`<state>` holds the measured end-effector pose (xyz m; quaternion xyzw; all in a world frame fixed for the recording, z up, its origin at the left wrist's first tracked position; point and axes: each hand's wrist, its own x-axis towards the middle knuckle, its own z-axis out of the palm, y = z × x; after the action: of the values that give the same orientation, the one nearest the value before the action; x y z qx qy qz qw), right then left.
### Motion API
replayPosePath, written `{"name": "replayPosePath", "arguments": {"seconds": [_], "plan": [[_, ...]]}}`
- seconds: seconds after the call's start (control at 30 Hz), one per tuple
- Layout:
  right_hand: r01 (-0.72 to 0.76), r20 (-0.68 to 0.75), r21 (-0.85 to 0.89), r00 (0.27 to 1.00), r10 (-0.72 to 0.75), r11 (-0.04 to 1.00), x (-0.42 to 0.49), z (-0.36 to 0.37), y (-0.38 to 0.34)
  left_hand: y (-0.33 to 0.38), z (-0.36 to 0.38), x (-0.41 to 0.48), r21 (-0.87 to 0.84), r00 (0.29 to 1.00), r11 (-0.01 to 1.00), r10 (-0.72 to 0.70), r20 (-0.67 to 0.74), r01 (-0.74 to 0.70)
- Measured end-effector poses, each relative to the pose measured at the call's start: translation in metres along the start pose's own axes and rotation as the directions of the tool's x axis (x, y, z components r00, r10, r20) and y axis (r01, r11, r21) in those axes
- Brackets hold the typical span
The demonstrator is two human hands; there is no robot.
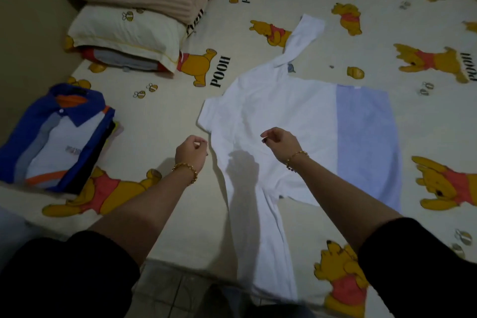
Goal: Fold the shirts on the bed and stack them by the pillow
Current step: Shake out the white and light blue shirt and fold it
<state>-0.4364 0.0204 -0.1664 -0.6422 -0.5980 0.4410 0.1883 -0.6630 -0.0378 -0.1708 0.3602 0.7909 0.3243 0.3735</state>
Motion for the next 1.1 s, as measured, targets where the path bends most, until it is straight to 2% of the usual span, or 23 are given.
{"name": "replayPosePath", "arguments": {"seconds": [0.4,0.53,0.63,0.73,0.87,0.97,1.1], "plan": [[0.193,0.07,-0.227,0.981,-0.182,0.954,0.183,0.039,-0.022,-0.016,0.034,0.128,0.112,0.986,0.983,-0.138,-0.098,0.148],[0.255,0.135,-0.383,0.966,-0.219,0.888,0.229,0.059,-0.014,-0.038,0.057,0.148,0.349,0.97,0.912,-0.241,0.03,0.215],[0.283,0.198,-0.497,0.957,-0.21,0.82,0.255,0.071,-0.011,-0.046,0.074,0.159,0.364,0.953,0.896,-0.296,0.064,0.254],[0.295,0.277,-0.577,0.948,-0.158,0.761,0.277,0.08,-0.017,-0.04,0.087,0.169,0.313,0.964,0.915,-0.267,-0.005,0.255],[0.257,0.375,-0.656,0.927,0.011,0.709,0.296,0.093,-0.027,-0.037,0.096,0.177,0.269,0.979,0.943,-0.175,-0.1,0.196],[0.254,0.342,-0.717,0.94,0.011,0.649,0.297,0.104,-0.037,-0.038,0.093,0.172,0.234,0.987,0.97,-0.024,-0.162,0.062],[0.3,0.321,-0.681,0.942,-0.095,0.668,0.3,0.128,-0.062,-0.042,0.074,0.171,0.282,0.979,0.959,0.075,-0.189,-0.019]]}}
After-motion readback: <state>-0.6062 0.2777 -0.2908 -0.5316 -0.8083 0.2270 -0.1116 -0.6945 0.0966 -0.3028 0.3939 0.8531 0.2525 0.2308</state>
